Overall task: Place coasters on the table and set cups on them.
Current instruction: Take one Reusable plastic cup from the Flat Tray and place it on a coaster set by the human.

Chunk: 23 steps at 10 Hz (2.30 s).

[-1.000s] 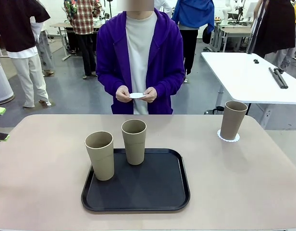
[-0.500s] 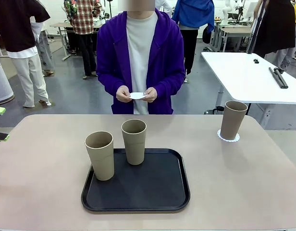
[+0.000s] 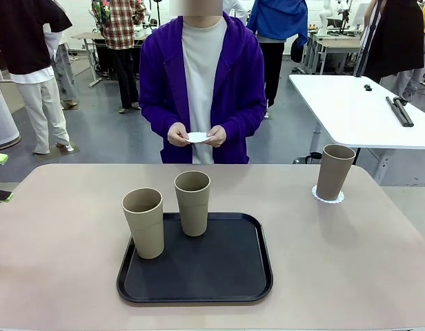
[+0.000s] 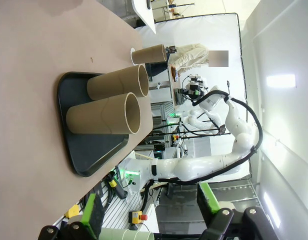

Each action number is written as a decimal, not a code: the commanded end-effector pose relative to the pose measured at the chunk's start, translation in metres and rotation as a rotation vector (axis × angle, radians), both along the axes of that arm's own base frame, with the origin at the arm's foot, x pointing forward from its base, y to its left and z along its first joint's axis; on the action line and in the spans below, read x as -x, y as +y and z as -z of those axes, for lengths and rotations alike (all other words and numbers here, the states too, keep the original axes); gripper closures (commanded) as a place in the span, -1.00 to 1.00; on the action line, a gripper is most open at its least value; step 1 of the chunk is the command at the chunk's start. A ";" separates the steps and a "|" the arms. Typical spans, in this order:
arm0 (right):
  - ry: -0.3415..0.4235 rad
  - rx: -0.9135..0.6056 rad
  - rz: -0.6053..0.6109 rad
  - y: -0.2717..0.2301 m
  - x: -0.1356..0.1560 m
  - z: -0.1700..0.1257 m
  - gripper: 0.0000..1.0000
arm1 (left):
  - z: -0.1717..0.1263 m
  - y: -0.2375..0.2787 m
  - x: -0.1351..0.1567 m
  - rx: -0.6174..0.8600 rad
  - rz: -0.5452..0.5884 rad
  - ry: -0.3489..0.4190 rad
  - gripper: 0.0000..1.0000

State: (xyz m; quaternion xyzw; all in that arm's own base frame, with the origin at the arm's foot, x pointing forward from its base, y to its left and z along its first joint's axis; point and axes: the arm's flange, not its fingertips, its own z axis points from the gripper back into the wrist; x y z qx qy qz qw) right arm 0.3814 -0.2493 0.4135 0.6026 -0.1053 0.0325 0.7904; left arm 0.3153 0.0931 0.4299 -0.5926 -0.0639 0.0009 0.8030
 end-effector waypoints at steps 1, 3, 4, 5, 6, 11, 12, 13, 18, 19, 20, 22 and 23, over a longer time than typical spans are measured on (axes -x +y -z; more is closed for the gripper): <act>-0.008 0.027 0.027 0.007 0.011 0.004 -1.00 | -0.001 0.001 0.001 0.012 0.002 -0.017 -1.00; -0.022 0.029 -0.011 0.018 0.017 0.007 -1.00 | -0.001 0.001 0.001 0.012 0.002 -0.017 -1.00; 0.000 0.004 0.023 -0.001 0.006 0.003 -1.00 | -0.001 0.001 0.001 0.012 0.002 -0.017 -1.00; 0.000 0.004 0.023 -0.001 0.006 0.003 -1.00 | -0.001 0.001 0.001 0.012 0.002 -0.017 -1.00; 0.000 0.004 0.023 -0.001 0.006 0.003 -1.00 | -0.001 0.001 0.001 0.012 0.002 -0.017 -1.00; 0.000 0.004 0.023 -0.001 0.006 0.003 -1.00 | -0.001 0.001 0.001 0.012 0.002 -0.017 -1.00; 0.000 0.004 0.023 -0.001 0.006 0.003 -1.00 | -0.001 0.001 0.001 0.012 0.002 -0.017 -1.00; 0.000 0.004 0.023 -0.001 0.006 0.003 -1.00 | -0.001 0.001 0.001 0.012 0.002 -0.017 -1.00; 0.000 0.004 0.023 -0.001 0.006 0.003 -1.00 | -0.001 0.001 0.001 0.012 0.002 -0.017 -1.00; 0.000 0.004 0.023 -0.001 0.006 0.003 -1.00 | -0.001 0.001 0.001 0.012 0.002 -0.017 -1.00; 0.000 0.004 0.023 -0.001 0.006 0.003 -1.00 | -0.001 0.001 0.001 0.012 0.002 -0.017 -1.00; 0.000 0.004 0.023 -0.001 0.006 0.003 -1.00 | -0.001 0.001 0.001 0.012 0.002 -0.017 -1.00; 0.000 0.004 0.023 -0.001 0.006 0.003 -1.00 | -0.001 0.001 0.001 0.012 0.002 -0.017 -1.00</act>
